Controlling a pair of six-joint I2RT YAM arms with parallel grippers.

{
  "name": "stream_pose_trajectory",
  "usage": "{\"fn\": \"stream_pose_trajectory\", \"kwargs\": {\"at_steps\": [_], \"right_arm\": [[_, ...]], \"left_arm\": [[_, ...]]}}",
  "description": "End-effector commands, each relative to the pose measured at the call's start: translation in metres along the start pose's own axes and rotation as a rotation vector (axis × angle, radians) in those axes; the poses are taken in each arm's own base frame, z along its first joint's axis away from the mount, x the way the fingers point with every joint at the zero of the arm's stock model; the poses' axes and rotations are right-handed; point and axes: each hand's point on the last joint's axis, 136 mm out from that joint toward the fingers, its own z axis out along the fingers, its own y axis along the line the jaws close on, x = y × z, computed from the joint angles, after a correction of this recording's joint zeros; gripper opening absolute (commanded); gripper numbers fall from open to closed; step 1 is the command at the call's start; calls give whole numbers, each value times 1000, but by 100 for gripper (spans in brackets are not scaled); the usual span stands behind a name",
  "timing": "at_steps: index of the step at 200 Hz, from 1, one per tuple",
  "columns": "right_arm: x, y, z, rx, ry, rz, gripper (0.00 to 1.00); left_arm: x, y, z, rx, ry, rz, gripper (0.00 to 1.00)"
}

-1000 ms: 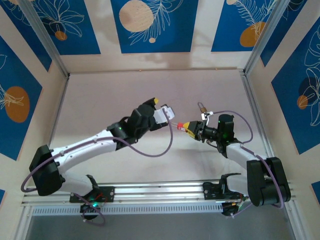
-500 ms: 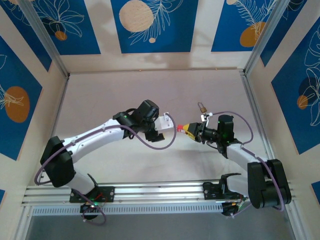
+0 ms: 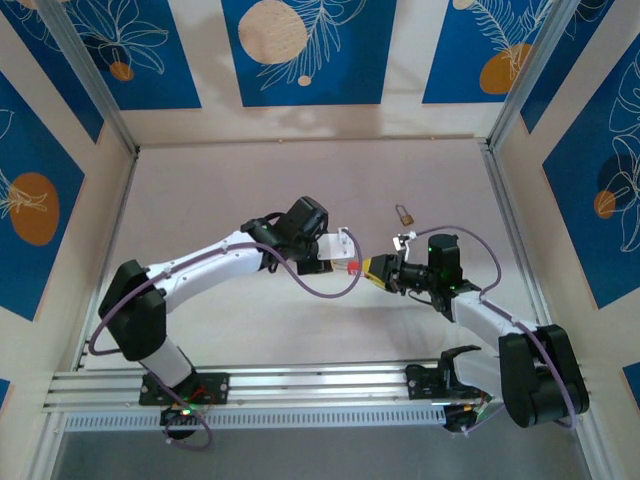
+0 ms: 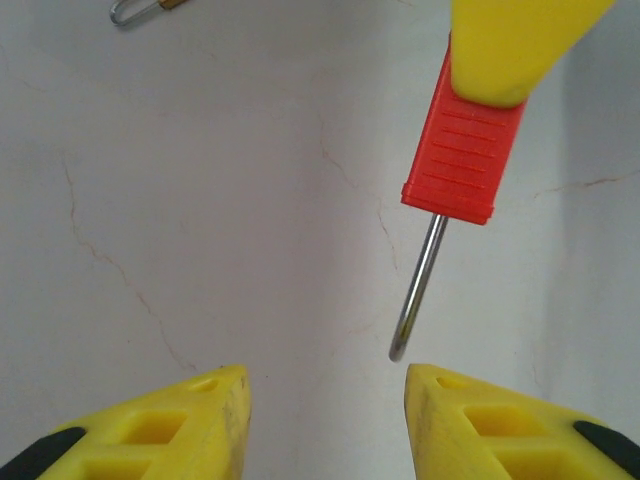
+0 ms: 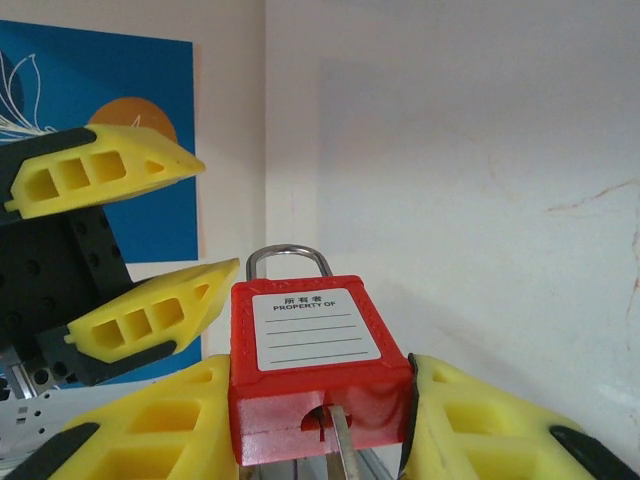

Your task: Unlock with the key

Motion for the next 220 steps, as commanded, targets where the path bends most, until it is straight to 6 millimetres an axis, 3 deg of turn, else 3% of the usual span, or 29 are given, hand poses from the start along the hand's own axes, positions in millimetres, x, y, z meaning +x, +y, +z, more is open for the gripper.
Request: {"fn": "stream_pose_trajectory", "kwargs": {"at_steps": [1, 81, 177, 220], "right_arm": [[5, 2, 1, 5, 6, -35, 32], [4, 5, 4, 19, 6, -58, 32], [4, 13, 8, 5, 14, -75, 32], [5, 13, 8, 7, 10, -76, 32]], "left_arm": [[-8, 0, -1, 38, -34, 39, 44], [-5, -30, -1, 199, -34, 55, 43], [-3, -30, 11, 209, -26, 34, 42], [-2, -33, 14, 222, -17, 27, 28]]}}
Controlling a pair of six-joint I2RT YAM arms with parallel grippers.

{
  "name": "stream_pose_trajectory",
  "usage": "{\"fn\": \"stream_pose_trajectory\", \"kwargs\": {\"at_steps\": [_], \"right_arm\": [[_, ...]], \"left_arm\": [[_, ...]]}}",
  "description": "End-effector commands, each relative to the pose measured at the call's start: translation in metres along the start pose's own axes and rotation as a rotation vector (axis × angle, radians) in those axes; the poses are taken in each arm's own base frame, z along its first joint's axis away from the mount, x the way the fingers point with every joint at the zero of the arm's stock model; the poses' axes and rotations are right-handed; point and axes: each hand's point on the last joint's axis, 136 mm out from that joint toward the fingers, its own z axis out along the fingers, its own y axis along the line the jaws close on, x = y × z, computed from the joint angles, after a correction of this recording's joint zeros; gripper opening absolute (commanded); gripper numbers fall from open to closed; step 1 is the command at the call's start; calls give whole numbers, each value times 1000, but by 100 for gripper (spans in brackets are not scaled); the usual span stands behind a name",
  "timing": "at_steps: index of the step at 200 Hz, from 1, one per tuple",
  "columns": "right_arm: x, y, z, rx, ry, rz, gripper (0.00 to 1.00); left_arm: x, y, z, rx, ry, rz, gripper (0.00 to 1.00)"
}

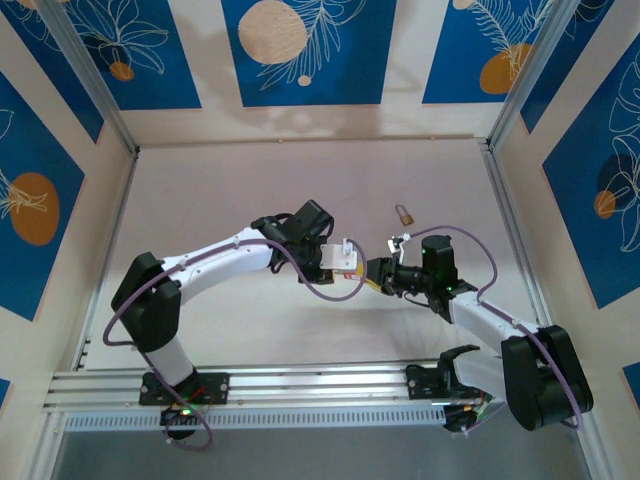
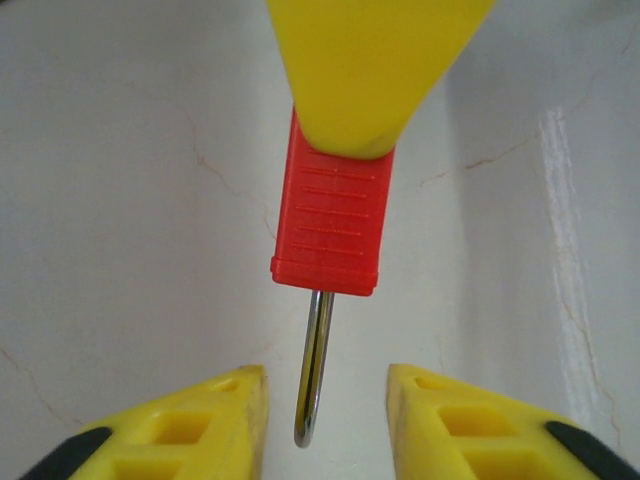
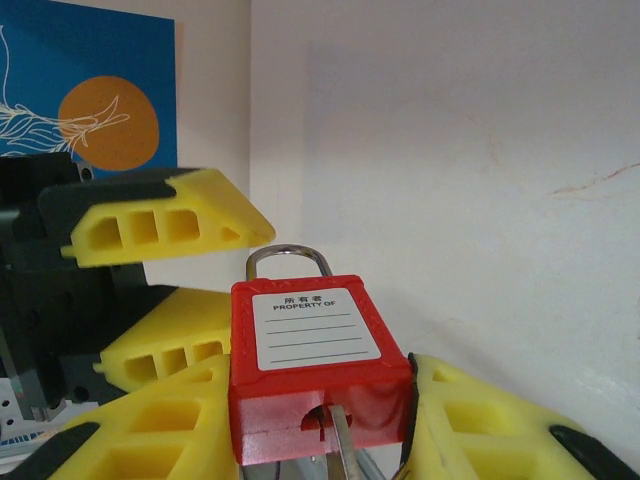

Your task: Unlock with the key

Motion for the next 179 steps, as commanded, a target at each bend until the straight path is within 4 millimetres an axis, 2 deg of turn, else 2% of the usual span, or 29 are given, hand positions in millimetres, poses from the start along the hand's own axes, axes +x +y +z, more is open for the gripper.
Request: {"fn": "stream_pose_trajectory", "kwargs": {"at_steps": [1, 21, 58, 133, 179], "right_arm": [[-5, 14, 0, -24, -12, -50, 32], [-6, 13, 0, -22, -14, -50, 31], [-7, 13, 0, -20, -17, -50, 31], [-8, 11, -2, -16, -25, -48, 31], [-9, 11, -4, -16, -29, -48, 31]], "left_arm": [[-5, 3, -1, 15, -20, -2, 28], [-4, 3, -1, 15, -14, -2, 18], [-3, 3, -2, 9, -12, -3, 10], [-3, 5, -6, -11, -10, 3, 0], [-1, 5, -8, -18, -1, 11, 0]]}}
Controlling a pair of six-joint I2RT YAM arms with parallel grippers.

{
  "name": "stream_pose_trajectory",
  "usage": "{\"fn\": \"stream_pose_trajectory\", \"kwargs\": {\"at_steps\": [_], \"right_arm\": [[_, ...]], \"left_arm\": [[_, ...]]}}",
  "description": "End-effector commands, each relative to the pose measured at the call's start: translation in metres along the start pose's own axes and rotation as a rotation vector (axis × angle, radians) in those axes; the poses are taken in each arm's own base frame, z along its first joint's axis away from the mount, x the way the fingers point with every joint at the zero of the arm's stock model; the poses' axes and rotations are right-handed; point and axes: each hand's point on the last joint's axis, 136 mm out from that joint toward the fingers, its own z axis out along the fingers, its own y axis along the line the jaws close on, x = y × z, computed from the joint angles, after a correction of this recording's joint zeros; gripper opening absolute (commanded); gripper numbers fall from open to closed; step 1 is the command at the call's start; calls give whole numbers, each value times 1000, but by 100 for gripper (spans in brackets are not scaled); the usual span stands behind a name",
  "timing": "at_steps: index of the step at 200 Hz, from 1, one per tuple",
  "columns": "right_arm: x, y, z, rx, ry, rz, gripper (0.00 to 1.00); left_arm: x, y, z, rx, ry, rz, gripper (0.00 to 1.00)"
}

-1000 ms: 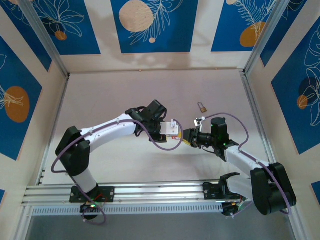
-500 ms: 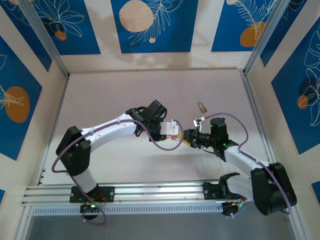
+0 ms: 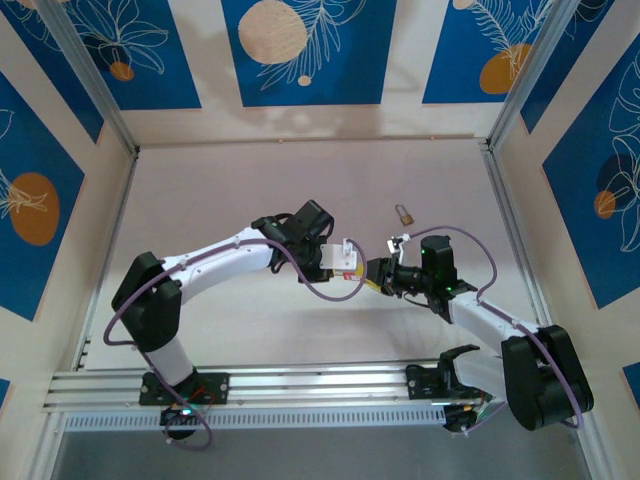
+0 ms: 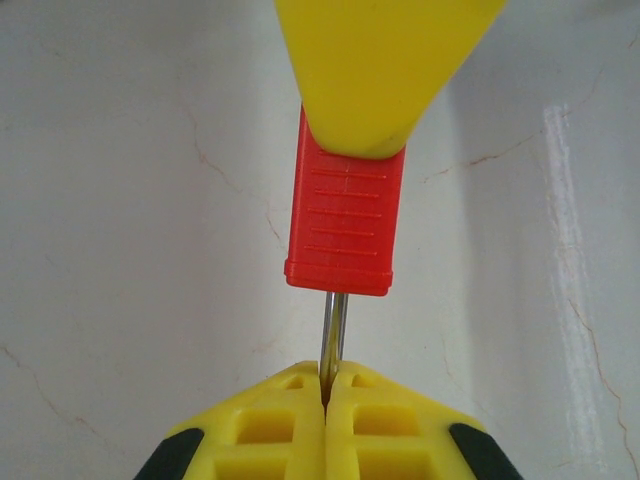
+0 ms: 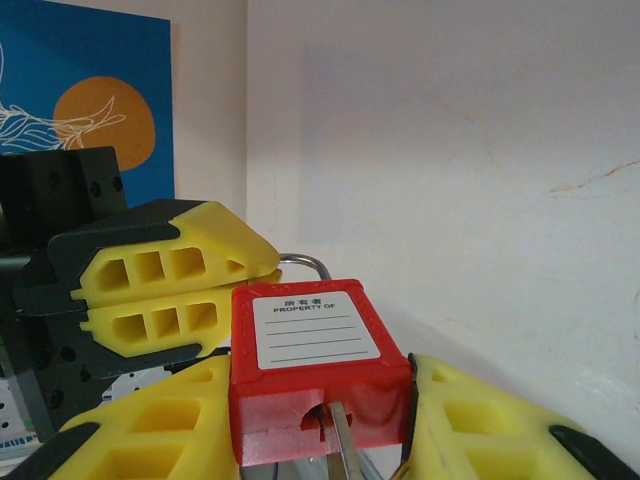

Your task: Unlock with the key

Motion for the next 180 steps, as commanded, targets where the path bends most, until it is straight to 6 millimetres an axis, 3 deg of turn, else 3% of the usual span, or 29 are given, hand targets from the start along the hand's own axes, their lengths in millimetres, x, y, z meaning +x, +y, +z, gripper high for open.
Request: {"fn": "stream_pose_trajectory", "kwargs": {"at_steps": [1, 180], "right_arm": [[-8, 13, -4, -25, -22, -50, 31], [-10, 9, -20, -24, -50, -36, 31]], "left_arm": [[-2, 4, -8, -13, -5, 6, 0], [14, 9, -22, -93, 58, 39, 0]]}}
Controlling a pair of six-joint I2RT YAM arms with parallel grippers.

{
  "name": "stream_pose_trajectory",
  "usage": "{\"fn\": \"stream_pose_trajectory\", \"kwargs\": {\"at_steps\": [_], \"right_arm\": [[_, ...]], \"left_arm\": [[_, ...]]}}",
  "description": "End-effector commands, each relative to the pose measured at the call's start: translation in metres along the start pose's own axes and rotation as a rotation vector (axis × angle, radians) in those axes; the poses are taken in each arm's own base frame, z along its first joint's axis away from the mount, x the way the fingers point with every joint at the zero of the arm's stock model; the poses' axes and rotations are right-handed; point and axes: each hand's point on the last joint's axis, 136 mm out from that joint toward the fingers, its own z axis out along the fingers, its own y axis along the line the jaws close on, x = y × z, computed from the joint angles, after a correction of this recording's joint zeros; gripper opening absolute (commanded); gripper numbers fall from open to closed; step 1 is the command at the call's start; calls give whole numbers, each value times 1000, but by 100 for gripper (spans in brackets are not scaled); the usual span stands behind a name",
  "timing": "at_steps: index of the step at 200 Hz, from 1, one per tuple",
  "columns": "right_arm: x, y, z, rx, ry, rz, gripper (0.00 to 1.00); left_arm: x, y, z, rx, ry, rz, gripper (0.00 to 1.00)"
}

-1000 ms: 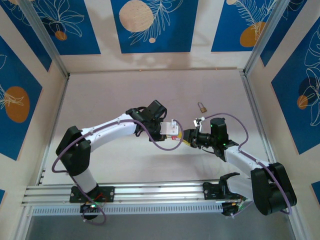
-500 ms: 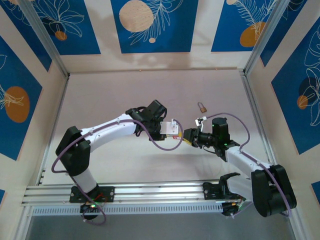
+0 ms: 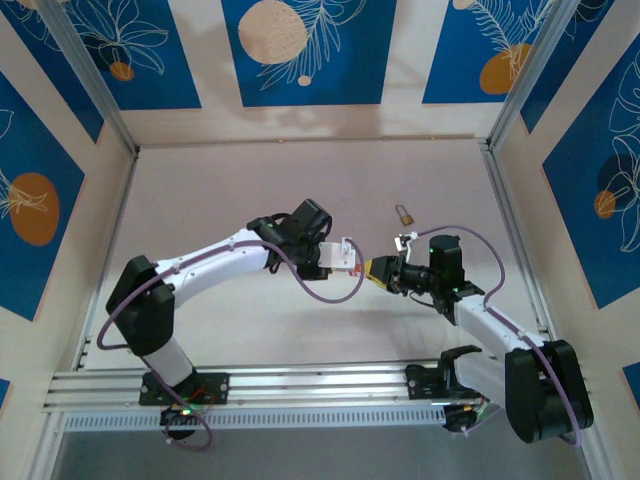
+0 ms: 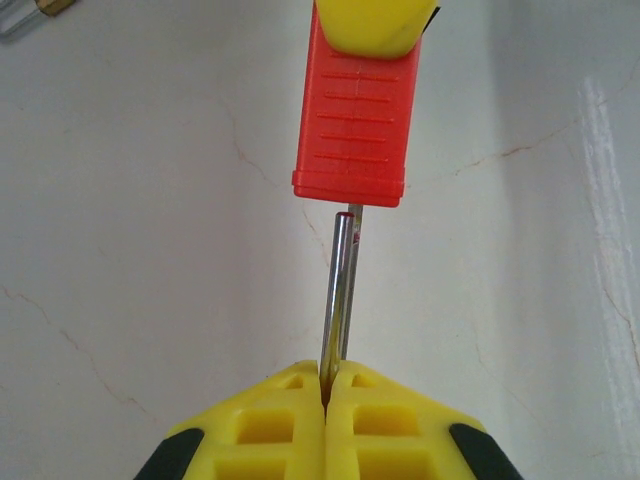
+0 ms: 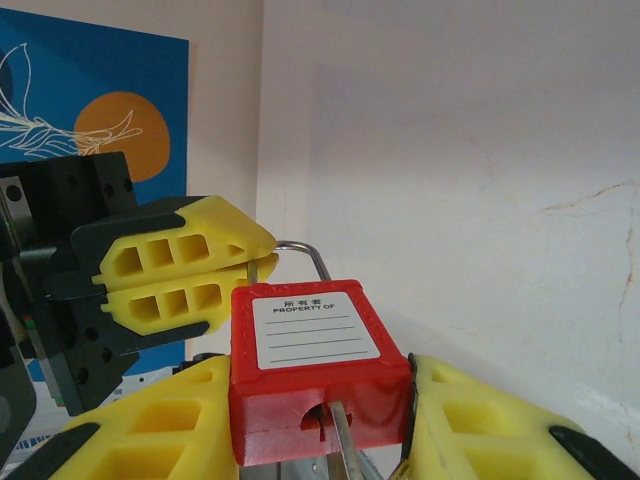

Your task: Unlock with the key

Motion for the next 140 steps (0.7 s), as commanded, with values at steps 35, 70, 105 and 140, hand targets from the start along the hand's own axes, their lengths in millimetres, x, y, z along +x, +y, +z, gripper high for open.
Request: {"fn": "stream_pose_trajectory", "kwargs": {"at_steps": [35, 70, 105, 140], "right_arm": [[-3, 4, -6, -8, -15, -18, 31], [-4, 5, -6, -13, -18, -20, 31], [-5, 6, -6, -14, -17, -22, 31], [-6, 6, -6, -12, -20, -21, 31]], "left_arm": [[16, 1, -13, -34, 56, 7, 0], [16, 4, -13, -45, 62, -4, 8], [18, 13, -16, -89, 86, -24, 39], [19, 24, -21, -162, 86, -27, 50]]}}
